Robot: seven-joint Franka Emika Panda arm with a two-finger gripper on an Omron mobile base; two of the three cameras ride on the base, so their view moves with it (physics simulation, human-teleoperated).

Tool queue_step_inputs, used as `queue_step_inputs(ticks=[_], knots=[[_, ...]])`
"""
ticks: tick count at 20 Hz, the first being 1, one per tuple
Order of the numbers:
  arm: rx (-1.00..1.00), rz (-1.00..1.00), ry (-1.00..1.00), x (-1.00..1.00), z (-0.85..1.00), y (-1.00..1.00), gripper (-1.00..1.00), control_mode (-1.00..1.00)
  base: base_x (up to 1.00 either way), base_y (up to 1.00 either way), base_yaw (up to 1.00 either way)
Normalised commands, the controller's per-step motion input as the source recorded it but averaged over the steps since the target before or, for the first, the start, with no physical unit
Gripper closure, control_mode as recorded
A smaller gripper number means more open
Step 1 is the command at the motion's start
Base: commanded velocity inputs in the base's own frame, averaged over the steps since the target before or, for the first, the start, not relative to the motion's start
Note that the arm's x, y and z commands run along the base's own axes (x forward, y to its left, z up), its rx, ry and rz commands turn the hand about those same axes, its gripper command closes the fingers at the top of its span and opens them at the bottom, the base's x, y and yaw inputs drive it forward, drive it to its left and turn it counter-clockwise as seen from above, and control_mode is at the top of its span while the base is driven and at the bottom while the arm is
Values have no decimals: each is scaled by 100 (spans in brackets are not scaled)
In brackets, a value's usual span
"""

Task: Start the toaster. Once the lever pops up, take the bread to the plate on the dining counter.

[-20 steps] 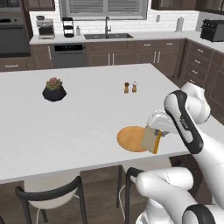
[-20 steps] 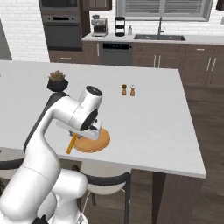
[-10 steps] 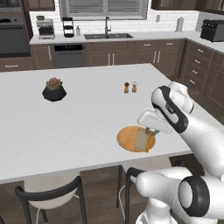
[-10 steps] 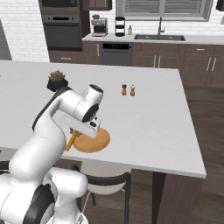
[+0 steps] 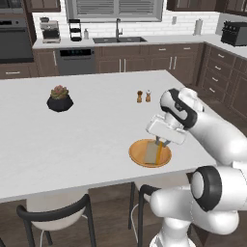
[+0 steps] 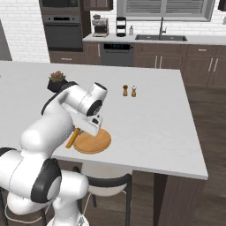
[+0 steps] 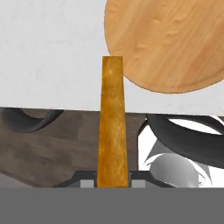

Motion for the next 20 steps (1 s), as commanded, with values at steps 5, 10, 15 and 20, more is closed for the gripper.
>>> queue_step_inputs(ticks=[5,10,15,20], knots=[[7,0,2,1,-17,0,100,-100,0,0,0],[4,0,0,13,-30,0,100,-100,0,0,0],[4,0,-2,30,-1,-2,100,-100,0,0,0],[3,0,-2,34,0,-1,100,-100,0,0,0]])
